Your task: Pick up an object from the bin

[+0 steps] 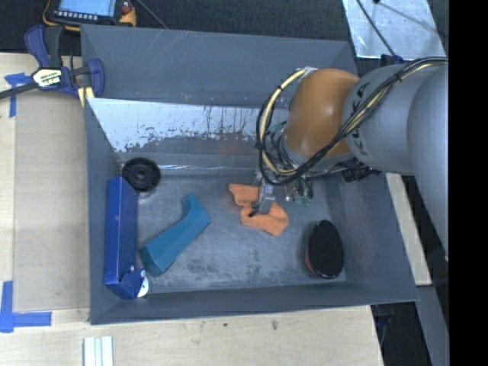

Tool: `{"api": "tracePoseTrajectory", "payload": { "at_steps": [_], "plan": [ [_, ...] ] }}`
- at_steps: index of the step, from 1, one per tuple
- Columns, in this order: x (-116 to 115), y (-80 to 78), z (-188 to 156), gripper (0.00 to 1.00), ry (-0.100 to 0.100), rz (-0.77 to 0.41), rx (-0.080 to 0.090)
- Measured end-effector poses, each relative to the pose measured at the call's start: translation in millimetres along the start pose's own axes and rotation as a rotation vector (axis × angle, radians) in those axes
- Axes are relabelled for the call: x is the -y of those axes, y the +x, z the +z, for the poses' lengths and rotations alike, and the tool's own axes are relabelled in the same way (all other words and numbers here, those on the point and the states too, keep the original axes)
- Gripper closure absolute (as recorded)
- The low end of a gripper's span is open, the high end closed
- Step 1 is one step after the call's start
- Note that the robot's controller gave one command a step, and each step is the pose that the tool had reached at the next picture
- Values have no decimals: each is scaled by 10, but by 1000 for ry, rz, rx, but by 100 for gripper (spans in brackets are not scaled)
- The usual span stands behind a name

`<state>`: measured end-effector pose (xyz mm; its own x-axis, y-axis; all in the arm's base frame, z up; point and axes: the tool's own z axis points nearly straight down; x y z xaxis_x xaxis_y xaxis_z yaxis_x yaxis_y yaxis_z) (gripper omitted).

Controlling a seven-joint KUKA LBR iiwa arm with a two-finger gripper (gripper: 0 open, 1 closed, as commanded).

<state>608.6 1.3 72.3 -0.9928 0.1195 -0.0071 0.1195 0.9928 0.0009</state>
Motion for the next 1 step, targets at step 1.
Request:
{"api": "tracePoseTrajectory", "payload": {
  "at_steps": [1],
  "plan": [
    [0,0,0,100,0,0,0]
  ]
}}
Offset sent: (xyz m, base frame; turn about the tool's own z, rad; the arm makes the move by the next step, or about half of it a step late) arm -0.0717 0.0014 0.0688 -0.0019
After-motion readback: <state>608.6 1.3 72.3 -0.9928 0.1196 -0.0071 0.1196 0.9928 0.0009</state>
